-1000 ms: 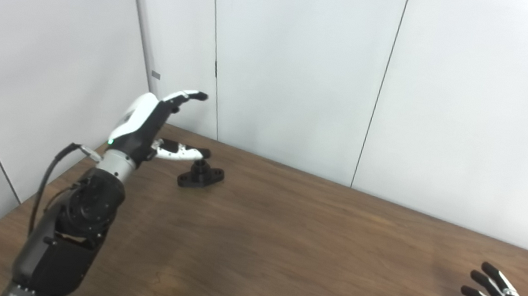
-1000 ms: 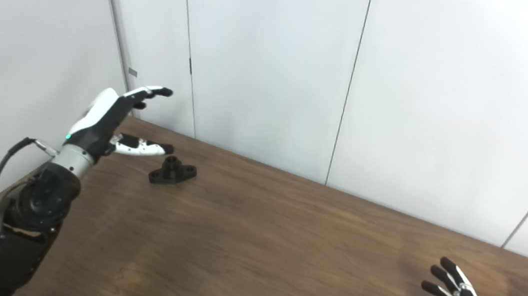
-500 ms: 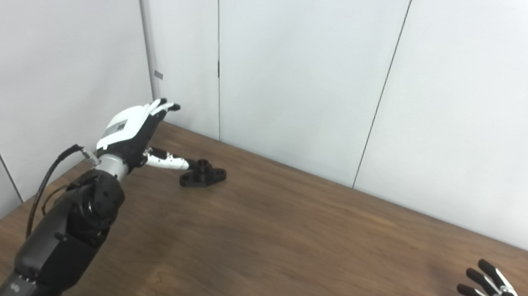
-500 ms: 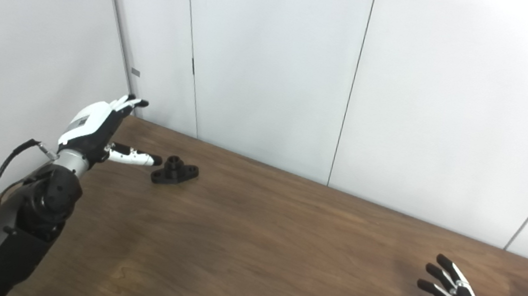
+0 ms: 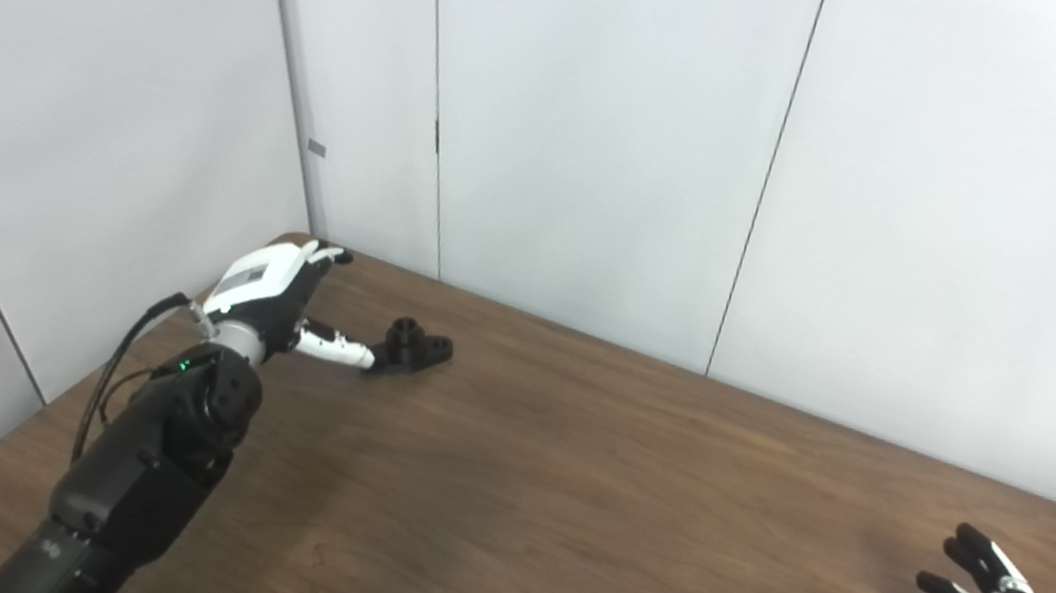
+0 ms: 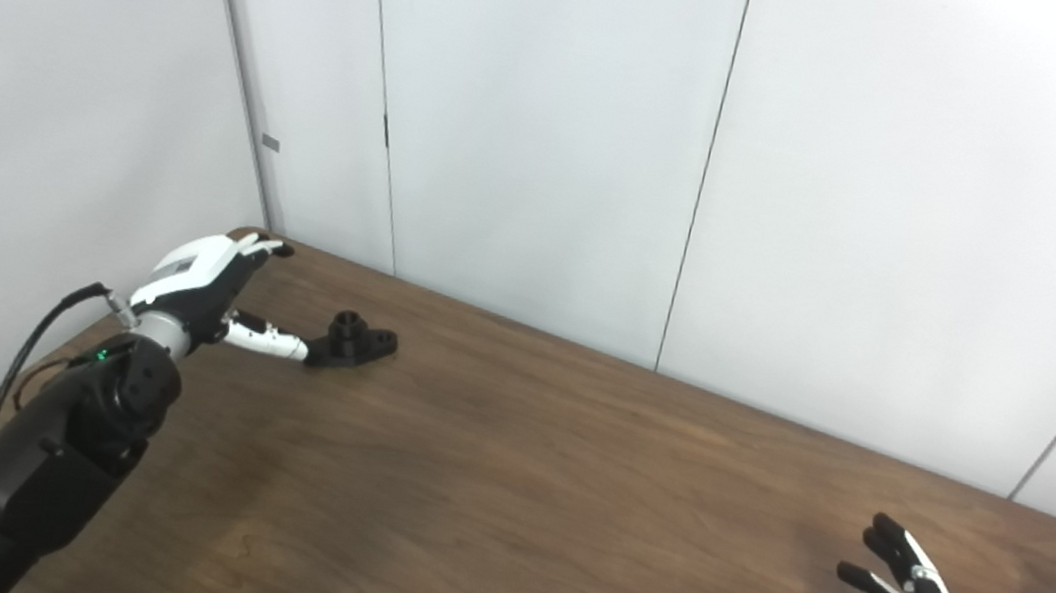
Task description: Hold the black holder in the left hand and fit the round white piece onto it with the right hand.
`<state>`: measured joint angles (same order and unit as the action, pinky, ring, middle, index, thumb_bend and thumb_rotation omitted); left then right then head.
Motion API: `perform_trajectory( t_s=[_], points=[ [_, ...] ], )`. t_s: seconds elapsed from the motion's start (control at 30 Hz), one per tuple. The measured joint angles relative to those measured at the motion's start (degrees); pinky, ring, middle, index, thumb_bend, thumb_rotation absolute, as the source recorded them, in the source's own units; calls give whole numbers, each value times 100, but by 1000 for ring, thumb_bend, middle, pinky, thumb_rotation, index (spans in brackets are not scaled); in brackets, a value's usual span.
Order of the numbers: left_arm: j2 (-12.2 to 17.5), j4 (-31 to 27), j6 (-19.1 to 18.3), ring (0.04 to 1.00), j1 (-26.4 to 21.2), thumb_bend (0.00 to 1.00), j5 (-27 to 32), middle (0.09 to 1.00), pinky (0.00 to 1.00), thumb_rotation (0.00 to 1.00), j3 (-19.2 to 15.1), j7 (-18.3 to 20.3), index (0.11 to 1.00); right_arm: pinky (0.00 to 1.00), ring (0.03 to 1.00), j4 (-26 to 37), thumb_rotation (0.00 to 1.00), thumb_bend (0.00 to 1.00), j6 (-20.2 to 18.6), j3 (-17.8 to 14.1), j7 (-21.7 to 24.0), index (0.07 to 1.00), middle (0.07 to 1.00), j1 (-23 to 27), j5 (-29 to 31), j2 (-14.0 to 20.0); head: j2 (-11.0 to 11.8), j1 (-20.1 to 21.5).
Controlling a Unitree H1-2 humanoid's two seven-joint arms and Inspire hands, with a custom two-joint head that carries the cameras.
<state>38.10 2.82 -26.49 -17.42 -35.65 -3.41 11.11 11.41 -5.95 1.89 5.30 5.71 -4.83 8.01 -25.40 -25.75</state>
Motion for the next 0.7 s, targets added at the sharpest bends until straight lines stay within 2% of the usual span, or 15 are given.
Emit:
perform_trajectory(
  t_s=[0.17, 0.33, 0.47, 0.63, 0.7],
  points=[
    [9, 246, -16, 1000, -13, 1000, -43, 1000, 1000, 322, 46, 57, 932, 712, 783, 45, 0, 606, -54, -4, 0, 889, 900, -9, -2, -4, -35, 26],
    [12, 396, -15, 1000, -15, 1000, -52, 1000, 1000, 329, 194, 13, 918, 714, 788, 58, 0, 608, -60, -4, 2, 890, 909, -17, 10, -24, -53, 61],
    [-4, 584, 49, 1000, -21, 989, -114, 1000, 1000, 317, 268, -222, 878, 716, 782, 57, 0, 623, -59, -3, 8, 884, 906, -28, 12, -17, -62, 44],
    [-28, 872, 346, 1000, -21, 960, -123, 1000, 1000, 313, 353, -650, 844, 713, 781, 58, 0, 617, -58, 3, 23, 883, 901, -53, 11, 0, -70, 53],
    [-40, 903, 351, 1000, -22, 962, -124, 1000, 1000, 316, 392, -667, 844, 707, 781, 62, 0, 618, -59, 1, 27, 883, 901, -72, 13, 0, -79, 53]
  ],
)
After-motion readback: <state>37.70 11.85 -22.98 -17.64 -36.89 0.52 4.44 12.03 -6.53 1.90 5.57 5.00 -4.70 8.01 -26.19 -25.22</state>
